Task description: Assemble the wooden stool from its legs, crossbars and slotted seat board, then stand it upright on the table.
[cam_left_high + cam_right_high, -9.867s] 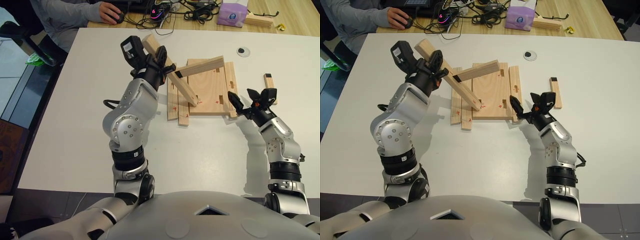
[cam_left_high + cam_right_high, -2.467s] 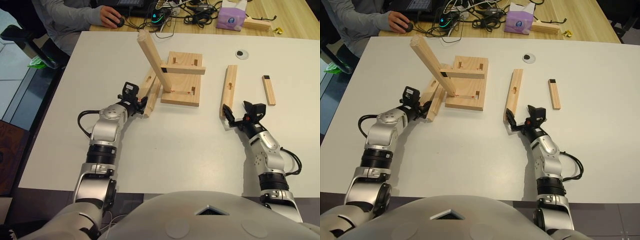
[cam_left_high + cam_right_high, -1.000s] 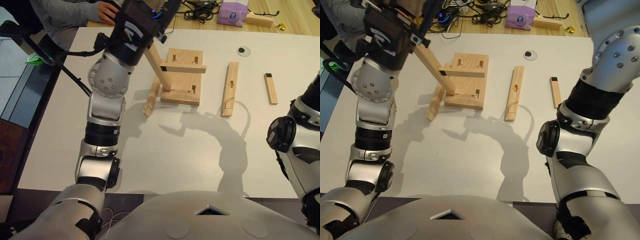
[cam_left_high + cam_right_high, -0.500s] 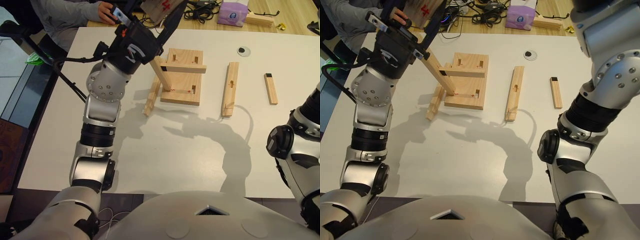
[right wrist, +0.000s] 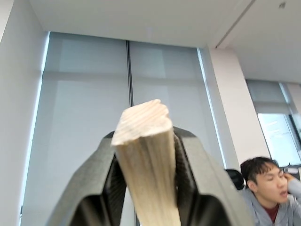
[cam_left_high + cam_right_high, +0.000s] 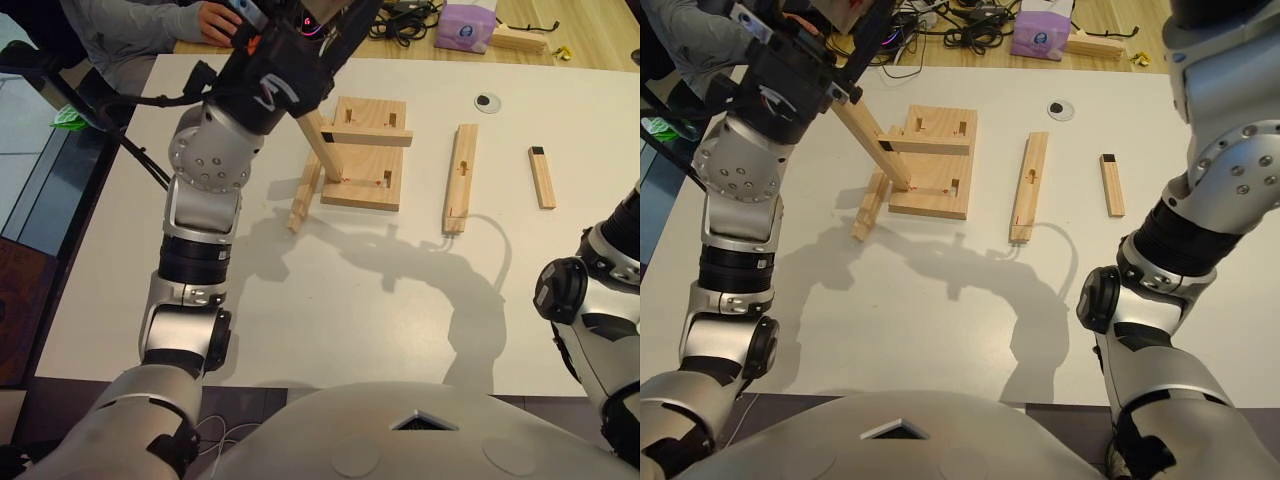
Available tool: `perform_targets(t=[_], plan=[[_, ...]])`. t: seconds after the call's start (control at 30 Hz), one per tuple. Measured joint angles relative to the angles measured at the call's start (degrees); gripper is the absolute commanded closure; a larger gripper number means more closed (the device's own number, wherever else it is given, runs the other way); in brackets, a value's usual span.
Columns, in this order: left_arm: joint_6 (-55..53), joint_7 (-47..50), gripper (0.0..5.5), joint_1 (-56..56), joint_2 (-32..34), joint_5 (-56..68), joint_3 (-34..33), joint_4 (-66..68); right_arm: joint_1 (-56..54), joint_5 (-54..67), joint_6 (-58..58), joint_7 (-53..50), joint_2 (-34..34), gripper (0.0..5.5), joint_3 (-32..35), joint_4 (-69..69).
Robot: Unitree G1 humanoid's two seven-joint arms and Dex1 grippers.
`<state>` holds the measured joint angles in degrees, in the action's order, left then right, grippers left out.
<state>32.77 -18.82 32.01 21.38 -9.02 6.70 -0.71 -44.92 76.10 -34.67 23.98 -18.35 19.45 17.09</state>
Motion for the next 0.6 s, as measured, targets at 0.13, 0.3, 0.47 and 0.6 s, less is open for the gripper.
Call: perform_targets(t=[0.13, 0.3, 0.47, 0.6], plan=[[-1.77, 0.02, 3.47, 1.93, -1.25, -1.72, -0.04, -1.06, -0.06, -0.10, 2.52, -1.37, 0.09, 4.32, 0.84, 0.74], [-3.12, 0.05, 2.57, 4.96, -2.32, -2.74, -1.28, -1.92, 2.47, -0.49, 5.74, -4.50, 0.16, 4.43, 2.94, 2.42], [-2.77, 5.19, 1.75, 9.79, -2.86, -1.78, -5.15, -0.46, 6.56, -1.30, 7.63, -7.41, -1.01, 4.50, 7.12, 2.12], [-5.25, 9.28, 1.24, 9.24, -1.39, -3.97, -9.06, 0.85, 6.57, -2.99, 9.48, -9.20, -4.91, 4.50, 10.23, 1.08]])
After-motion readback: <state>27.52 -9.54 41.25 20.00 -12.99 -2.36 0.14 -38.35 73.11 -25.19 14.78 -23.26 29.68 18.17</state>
